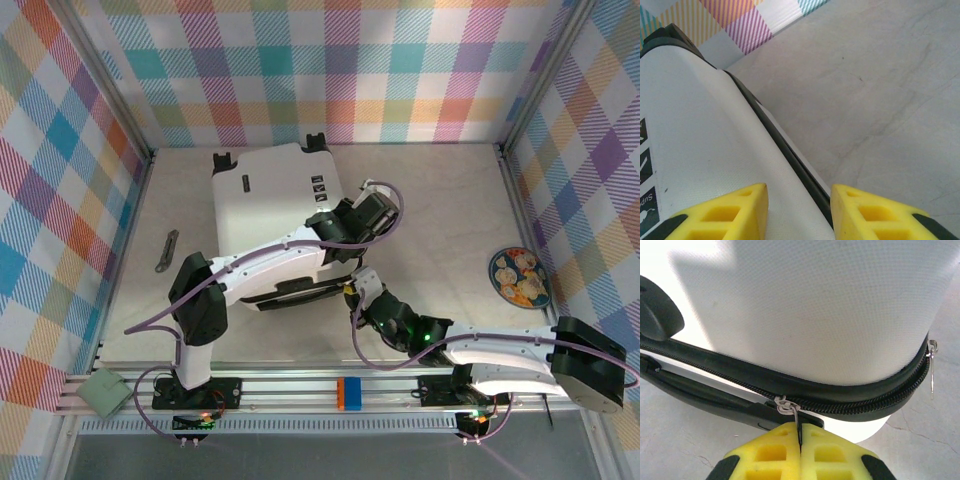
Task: Pack the luggage
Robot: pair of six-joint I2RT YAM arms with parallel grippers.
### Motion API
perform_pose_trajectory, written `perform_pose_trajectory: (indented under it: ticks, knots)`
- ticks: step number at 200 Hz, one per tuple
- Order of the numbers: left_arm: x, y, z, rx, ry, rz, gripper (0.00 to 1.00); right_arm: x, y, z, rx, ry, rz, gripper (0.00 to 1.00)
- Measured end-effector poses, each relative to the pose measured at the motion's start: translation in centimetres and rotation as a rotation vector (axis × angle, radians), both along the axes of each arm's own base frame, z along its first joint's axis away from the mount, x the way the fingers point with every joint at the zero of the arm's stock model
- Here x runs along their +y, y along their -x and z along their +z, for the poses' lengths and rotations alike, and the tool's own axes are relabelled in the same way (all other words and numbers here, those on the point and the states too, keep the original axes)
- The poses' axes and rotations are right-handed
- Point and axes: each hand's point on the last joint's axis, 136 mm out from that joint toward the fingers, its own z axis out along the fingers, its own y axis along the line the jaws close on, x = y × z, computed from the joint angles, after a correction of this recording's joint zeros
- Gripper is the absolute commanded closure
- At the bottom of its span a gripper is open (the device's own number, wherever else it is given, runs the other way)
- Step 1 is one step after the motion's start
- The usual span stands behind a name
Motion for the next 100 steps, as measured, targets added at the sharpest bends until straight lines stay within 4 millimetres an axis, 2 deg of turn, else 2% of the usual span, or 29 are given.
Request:
perform_pose_trajectory:
  ticks: [50, 82, 100]
  knots:
    - [0.2, -0.1, 0.0, -0.014, 0.032, 0.001, 0.66, -1.0, -0.4, -0.4, 0.05, -0.011, -0.074, 1.0]
    - [0.3, -0.3, 0.5, -0.042, 0.093, 0.001, 0.71, -2.6, -0.8, -0.2, 0.106, -0.058, -0.145, 1.0]
    - [1.3, -0.3, 0.9, -0.048, 0.122, 0.016, 0.73, -4.0, -0.7, -0.5, 0.111, -0.055, -0.174, 1.0]
